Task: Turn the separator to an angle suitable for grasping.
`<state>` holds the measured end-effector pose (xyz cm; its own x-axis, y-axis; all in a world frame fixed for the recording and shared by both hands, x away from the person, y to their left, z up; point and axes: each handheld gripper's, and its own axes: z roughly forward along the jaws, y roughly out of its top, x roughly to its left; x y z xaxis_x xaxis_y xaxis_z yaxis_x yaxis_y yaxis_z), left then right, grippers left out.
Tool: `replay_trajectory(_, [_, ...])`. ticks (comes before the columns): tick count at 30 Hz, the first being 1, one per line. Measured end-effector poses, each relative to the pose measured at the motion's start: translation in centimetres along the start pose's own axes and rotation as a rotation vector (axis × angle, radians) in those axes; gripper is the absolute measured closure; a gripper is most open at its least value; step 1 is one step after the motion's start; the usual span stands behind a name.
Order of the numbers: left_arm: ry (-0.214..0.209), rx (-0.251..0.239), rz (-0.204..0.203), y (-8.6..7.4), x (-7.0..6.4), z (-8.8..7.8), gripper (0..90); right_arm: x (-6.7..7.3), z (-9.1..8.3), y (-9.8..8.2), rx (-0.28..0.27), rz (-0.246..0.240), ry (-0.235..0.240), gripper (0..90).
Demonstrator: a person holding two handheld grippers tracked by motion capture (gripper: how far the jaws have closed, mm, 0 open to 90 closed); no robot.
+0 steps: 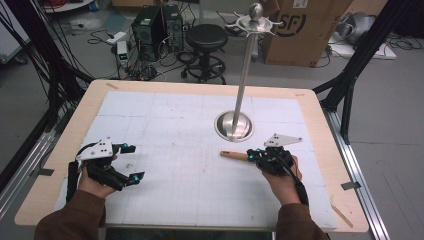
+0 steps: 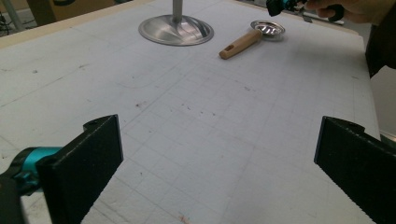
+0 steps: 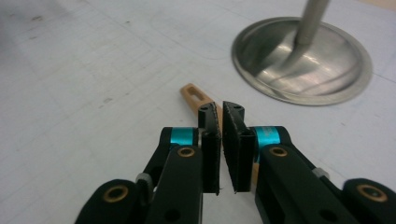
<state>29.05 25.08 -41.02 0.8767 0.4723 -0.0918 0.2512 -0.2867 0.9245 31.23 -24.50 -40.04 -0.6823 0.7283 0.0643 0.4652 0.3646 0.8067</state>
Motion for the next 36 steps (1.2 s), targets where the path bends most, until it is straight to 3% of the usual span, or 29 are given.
replay_trajectory(6, [-0.001, 0.005, -0.002, 0.0, 0.0, 0.1, 1.7, -2.3, 0.0, -0.7, 0.018, 0.056, -0.069, 88.8])
replay_trajectory(11, [-0.003, 0.010, -0.004, -0.1, 0.0, 0.2, 1.7, -3.8, 1.3, -1.3, 0.069, 0.101, -0.092, 89.4])
replay_trajectory(19, [-0.002, 0.011, -0.003, -0.2, 0.1, 0.2, 1.7, -4.1, 2.5, -1.8, 0.156, 0.096, -0.112, 89.5])
replay_trajectory(36, [-0.005, -0.001, -0.005, -0.1, 0.0, 0.1, 1.7, -3.1, 1.7, -2.3, 0.173, 0.107, -0.108, 89.7])
